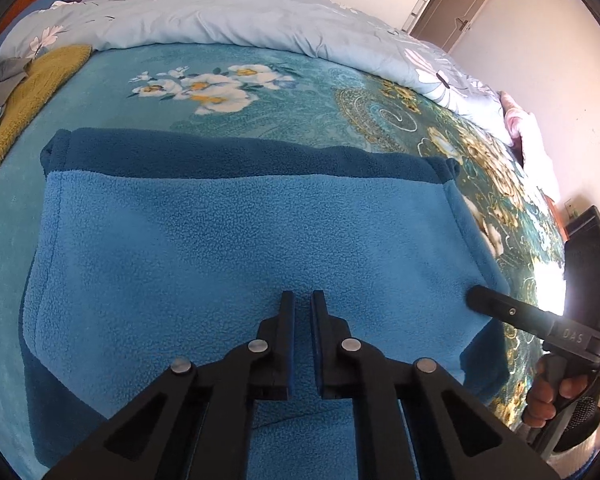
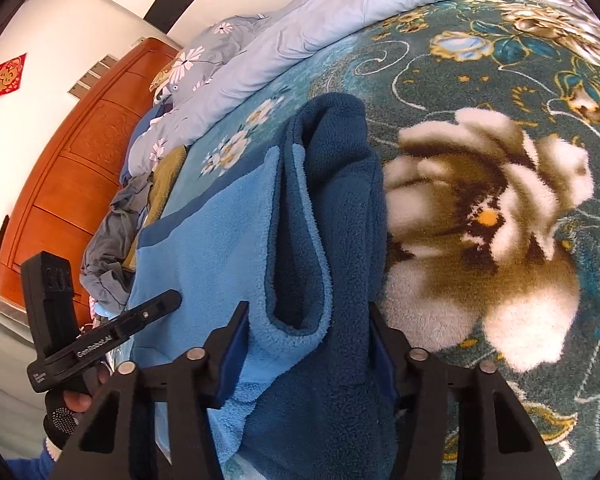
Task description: Fold clothes
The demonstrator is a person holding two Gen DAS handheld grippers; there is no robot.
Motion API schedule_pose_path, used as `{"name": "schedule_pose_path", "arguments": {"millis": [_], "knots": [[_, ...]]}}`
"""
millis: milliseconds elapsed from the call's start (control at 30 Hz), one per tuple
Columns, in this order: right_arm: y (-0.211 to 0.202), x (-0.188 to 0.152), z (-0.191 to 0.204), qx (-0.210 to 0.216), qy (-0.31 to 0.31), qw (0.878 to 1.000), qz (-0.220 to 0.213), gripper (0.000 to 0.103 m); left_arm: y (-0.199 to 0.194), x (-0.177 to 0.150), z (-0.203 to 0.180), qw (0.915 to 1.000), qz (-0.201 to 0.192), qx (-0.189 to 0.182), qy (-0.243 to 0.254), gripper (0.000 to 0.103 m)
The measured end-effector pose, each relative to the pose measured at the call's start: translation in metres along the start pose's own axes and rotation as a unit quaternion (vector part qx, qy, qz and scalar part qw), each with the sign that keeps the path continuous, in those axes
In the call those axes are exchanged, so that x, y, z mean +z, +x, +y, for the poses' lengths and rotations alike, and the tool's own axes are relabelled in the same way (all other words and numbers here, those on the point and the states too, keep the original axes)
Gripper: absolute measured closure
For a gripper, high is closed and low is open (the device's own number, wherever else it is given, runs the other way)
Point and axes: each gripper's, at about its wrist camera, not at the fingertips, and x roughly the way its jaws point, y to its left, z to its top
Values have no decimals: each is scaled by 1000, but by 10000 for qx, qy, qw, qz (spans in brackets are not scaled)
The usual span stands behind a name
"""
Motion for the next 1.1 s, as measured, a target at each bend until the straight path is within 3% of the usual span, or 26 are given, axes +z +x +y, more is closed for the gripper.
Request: {"name": "schedule_pose_path", "arguments": {"millis": [100, 300, 433, 533, 633, 733, 833, 1000, 1100], "knots": [[-1, 1, 7, -74, -83, 9999, 34, 65, 5, 1, 3, 10000, 60, -28, -74, 96], [-3, 4, 21, -283, -256, 9992, 90, 68, -19, 32, -1, 9995, -282, -130, 60, 96], [-6, 6, 27, -375, -324, 9987, 72, 69, 8, 63, 11, 10000, 20, -21, -93, 96], [-9, 7, 35, -488, -391, 9980, 54, 70, 30, 68, 18, 9990, 377, -44, -245, 95], [-13, 9, 48, -663, -497, 9965, 51, 71, 42, 66, 19, 9985, 492, 9, -221, 94], [-16, 12, 62, -837, -604, 9946, 48, 71, 28, 67, 17, 9987, 445, 8, -233, 94], [-20, 14, 75, -1011, -710, 9923, 44, 71, 12, 64, 15, 9992, 136, -308, -193, 94], [-29, 14, 103, -1302, -917, 9872, 24, 72, 43, 74, 24, 9945, 440, -641, -697, 97], [-26, 15, 118, -1484, -1002, 9838, 31, 72, 49, 79, 18, 9947, 673, -625, -458, 99]]}}
